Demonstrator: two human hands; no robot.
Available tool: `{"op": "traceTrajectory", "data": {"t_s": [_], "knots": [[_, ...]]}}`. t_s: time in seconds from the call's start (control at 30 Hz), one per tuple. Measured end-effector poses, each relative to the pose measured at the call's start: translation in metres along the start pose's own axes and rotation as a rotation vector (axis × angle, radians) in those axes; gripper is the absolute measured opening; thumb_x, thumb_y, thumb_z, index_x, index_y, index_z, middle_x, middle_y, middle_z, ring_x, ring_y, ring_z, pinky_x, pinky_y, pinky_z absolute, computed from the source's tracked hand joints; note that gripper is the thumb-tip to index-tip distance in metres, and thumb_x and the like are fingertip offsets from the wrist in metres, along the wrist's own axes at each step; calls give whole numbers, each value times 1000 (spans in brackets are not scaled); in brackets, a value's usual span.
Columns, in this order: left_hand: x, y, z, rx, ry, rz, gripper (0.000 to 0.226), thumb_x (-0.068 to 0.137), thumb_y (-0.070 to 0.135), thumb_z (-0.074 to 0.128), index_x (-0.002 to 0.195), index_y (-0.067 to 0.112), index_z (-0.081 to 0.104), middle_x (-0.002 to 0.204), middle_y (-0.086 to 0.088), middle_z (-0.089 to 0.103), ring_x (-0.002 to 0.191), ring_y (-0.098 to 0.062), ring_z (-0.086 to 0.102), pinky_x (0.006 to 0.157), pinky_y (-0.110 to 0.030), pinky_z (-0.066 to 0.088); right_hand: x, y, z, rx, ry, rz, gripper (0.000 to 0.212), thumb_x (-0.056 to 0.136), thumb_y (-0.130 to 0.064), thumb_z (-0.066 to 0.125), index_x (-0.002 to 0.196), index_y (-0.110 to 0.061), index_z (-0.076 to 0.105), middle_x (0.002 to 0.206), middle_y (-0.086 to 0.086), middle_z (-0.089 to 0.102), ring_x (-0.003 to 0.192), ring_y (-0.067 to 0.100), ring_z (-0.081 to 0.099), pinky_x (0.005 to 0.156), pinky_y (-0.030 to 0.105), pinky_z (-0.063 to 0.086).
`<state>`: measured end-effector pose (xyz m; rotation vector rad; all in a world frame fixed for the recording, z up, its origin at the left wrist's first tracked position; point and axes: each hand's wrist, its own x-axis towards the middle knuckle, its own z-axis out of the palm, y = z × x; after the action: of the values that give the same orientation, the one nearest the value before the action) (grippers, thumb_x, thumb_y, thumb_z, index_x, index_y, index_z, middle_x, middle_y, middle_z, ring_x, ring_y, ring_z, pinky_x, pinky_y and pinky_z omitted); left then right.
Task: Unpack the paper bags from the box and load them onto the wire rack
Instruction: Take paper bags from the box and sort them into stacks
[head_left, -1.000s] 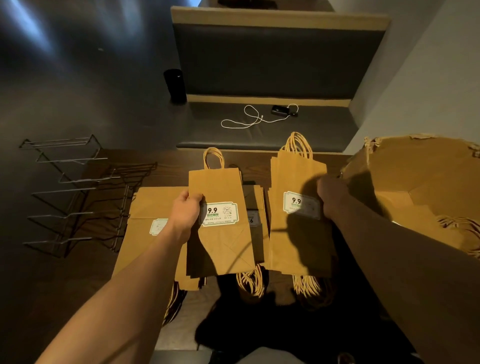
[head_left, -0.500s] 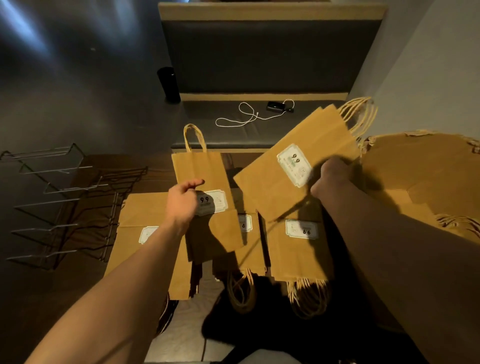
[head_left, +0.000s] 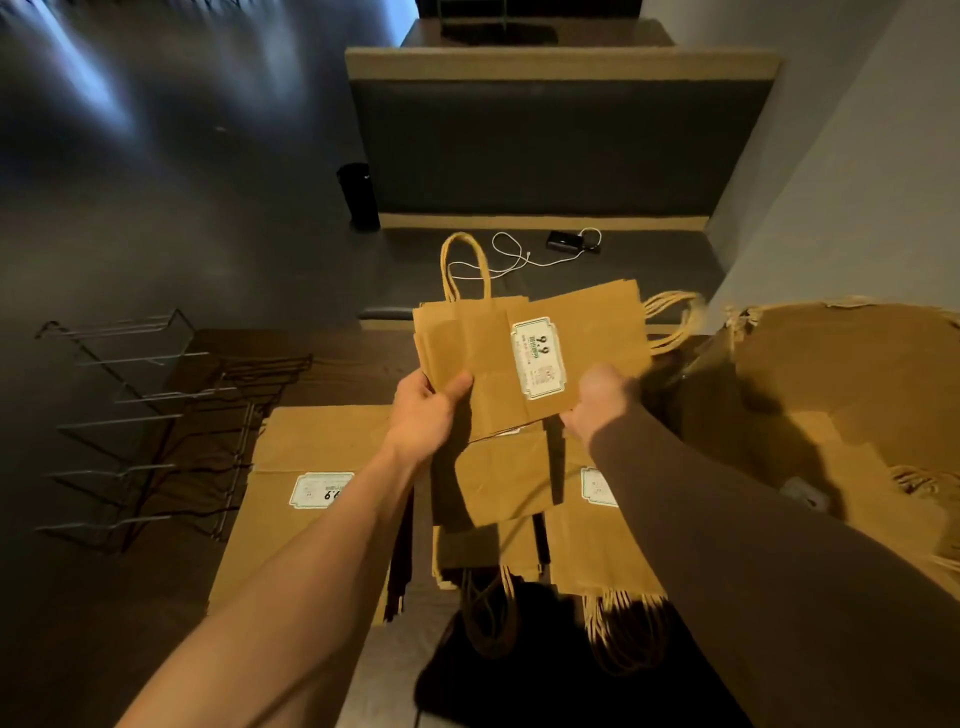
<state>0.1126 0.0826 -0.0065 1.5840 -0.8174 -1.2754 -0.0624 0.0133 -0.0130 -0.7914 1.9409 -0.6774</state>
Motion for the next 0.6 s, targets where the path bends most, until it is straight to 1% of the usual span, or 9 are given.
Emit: {"op": "traceTrajectory", "data": {"t_s": [0.07,0.13,0.23,0.3,0.33,0.4,0.47,0.53,0.6], "knots": [[0,2,-10,30,-3,-32,24,100,25,58,122,16,60,109,-3,73,96,-19,70,88,-41,57,14,-3,-2,-12,170,-106,67,73,-33,61,135,-17,41,131,9,50,120,27,52,101,43,45],[2,4,-19,58,-27,-49,18,102,23,54,117,16,61,103,-5,73,91,-21,70,80,-39,56,8,-9,-17,-222,271,-356,84,74,-31,65,146,-24,24,147,6,31,131,26,37,108,44,35],[5,9,-29,75,-100,-53,19,102,20,54,115,12,64,94,-5,76,81,-18,70,69,-33,52,-13,-29,-29,-665,25,-778,74,88,-33,57,152,-28,21,158,-1,22,147,25,13,118,49,12],[5,14,-31,81,-174,-55,14,102,15,52,108,10,64,79,0,75,66,-11,69,59,-25,51,-17,-41,-32,-802,-188,-835,65,93,-38,51,152,-31,24,159,-1,26,149,21,10,120,48,-1],[4,17,-32,90,-203,-56,14,102,14,51,107,9,63,77,0,74,64,-10,69,58,-24,52,-19,-46,-33,-833,-269,-844,61,94,-41,49,150,-31,27,153,0,36,147,22,20,120,49,1],[5,22,-35,85,-232,-71,17,101,16,53,112,9,64,93,-7,76,82,-20,74,75,-33,57,-16,-50,-33,-807,-379,-805,58,94,-46,52,146,-31,30,133,-1,56,129,22,46,116,48,23],[5,23,-38,89,-219,-71,20,100,18,56,116,10,64,105,-11,75,97,-28,72,90,-44,56,-20,-55,-37,-716,-491,-717,67,92,-44,59,148,-29,26,127,1,60,114,20,57,104,43,43],[5,19,-38,99,-178,-79,22,99,21,59,114,8,67,104,-11,75,97,-30,73,91,-46,56,-24,-54,-38,-748,-516,-674,68,92,-38,62,149,-22,29,128,5,61,112,21,59,98,37,47],[4,10,-36,58,-126,-59,25,99,24,59,107,3,70,92,-13,76,84,-30,73,78,-41,59,-24,-51,-40,-713,-488,-632,48,94,-29,61,138,-12,51,121,8,65,109,26,61,95,38,50]]}}
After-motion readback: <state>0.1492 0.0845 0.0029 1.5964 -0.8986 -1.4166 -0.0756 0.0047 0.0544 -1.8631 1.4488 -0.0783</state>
